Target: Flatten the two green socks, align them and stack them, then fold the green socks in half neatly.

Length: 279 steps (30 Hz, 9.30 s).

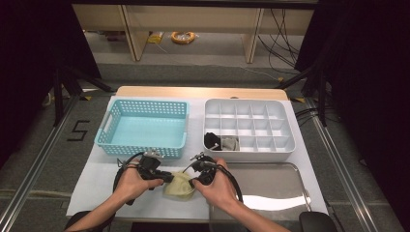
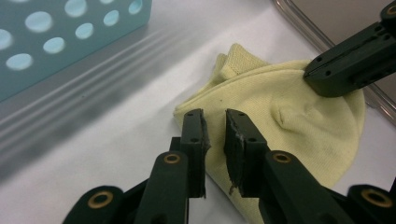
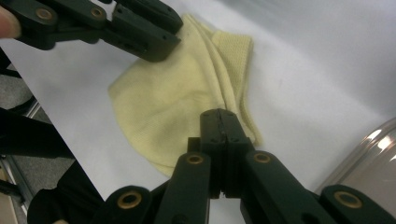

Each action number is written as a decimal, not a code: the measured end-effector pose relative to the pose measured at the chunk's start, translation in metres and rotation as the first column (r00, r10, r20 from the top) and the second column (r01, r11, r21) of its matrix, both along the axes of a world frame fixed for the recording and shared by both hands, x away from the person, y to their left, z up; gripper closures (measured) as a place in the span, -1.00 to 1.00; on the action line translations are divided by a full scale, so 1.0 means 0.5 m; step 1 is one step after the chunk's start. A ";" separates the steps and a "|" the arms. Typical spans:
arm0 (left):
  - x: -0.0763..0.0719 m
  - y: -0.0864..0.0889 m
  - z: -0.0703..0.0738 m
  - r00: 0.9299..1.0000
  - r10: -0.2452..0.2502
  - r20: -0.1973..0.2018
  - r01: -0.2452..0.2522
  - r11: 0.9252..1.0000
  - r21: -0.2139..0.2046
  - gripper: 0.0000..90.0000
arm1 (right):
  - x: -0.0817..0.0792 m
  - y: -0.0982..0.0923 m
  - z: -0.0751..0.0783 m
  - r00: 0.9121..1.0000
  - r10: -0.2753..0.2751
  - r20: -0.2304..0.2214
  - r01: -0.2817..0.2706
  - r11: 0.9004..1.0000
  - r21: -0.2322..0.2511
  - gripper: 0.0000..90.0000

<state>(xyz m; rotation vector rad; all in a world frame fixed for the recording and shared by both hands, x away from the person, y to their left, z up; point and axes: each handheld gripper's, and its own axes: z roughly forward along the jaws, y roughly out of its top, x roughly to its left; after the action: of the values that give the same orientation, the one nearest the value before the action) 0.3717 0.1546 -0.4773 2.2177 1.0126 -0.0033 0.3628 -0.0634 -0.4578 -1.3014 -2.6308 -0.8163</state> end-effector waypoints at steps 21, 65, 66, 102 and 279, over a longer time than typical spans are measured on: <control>-0.015 0.050 0.040 0.989 0.138 0.061 -0.125 0.974 -0.187 0.16 | 0.012 -0.041 0.052 0.995 -0.063 0.083 0.054 0.993 0.108 0.82; -0.012 0.037 -0.020 0.970 0.189 -0.153 -0.212 0.965 -0.153 0.16 | 0.008 0.006 -0.013 0.998 0.000 -0.062 0.003 0.999 0.049 1.00; -0.011 0.034 -0.021 0.970 0.183 -0.157 -0.209 0.964 -0.167 0.18 | 0.010 0.004 -0.016 0.999 0.016 -0.047 -0.014 0.998 0.055 1.00; -0.015 0.036 0.036 0.950 0.128 -0.286 -0.222 0.919 -0.326 0.83 | 0.023 0.054 -0.027 0.997 -0.019 -0.075 0.026 0.995 0.093 1.00; -0.046 0.049 0.019 0.972 0.173 0.156 -0.141 0.970 -0.200 0.03 | 0.052 -0.130 0.092 0.985 -0.165 0.046 0.147 0.954 0.262 0.60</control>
<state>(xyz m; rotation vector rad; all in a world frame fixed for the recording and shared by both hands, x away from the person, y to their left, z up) 0.3484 0.1793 -0.4681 1.9265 1.0444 0.1564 0.3890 -0.1285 -0.4117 -1.4430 -2.3880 -1.1996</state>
